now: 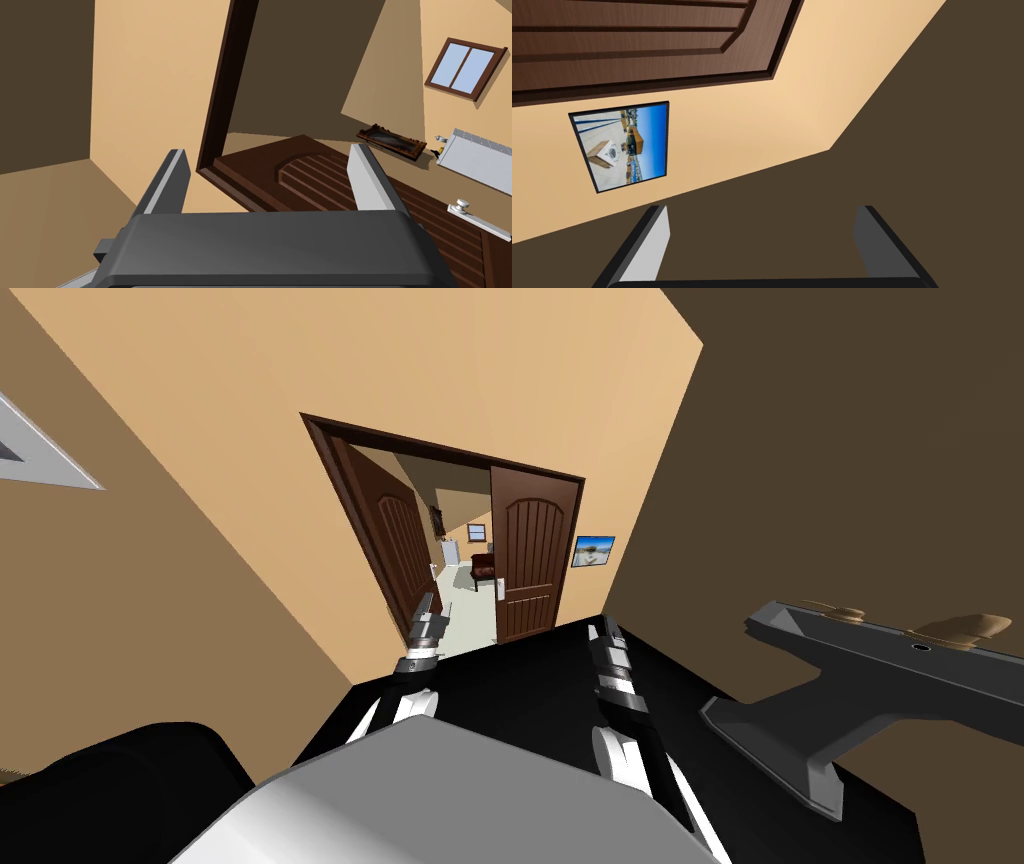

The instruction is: Push the door open

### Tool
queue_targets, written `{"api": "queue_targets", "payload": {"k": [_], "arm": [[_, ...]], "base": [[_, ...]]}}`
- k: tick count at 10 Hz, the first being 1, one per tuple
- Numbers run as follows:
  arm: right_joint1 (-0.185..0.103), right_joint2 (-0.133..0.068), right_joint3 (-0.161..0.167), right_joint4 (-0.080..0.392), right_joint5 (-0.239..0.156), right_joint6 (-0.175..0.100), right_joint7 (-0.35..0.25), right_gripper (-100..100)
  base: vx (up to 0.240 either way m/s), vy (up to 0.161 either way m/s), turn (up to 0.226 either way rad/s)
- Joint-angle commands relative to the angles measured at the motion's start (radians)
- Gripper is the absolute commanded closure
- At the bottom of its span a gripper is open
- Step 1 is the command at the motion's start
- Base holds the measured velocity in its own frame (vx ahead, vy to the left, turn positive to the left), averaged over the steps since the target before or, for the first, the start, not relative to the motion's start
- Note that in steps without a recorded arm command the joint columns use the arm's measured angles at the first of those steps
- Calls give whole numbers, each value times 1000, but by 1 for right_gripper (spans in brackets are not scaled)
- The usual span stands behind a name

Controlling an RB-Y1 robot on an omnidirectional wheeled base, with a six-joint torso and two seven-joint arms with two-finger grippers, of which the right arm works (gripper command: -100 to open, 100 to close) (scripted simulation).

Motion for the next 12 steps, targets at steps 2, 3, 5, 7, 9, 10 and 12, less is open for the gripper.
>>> {"api": "queue_targets", "payload": {"k": [2, 3, 5, 7, 9, 10, 12], "arm": [[-39, -13, 47, 61, -2, -1, -14, -100], [-51, -16, 60, 80, -3, 0, -18, -100], [-77, -22, 88, 117, -4, 2, -25, -100], [-116, -30, 131, 173, -6, 4, -37, -100], [-143, -35, 160, 213, -7, 6, -45, -100], [-170, -40, 189, 252, -9, 8, -53, -100], [-197, -45, 220, 292, -10, 10, -62, -100]], "base": [[103, 51, -78], [134, 59, -85], [114, 59, -69], [102, 58, -91], [135, 69, -80], [130, 72, -114], [123, 62, -75]]}}
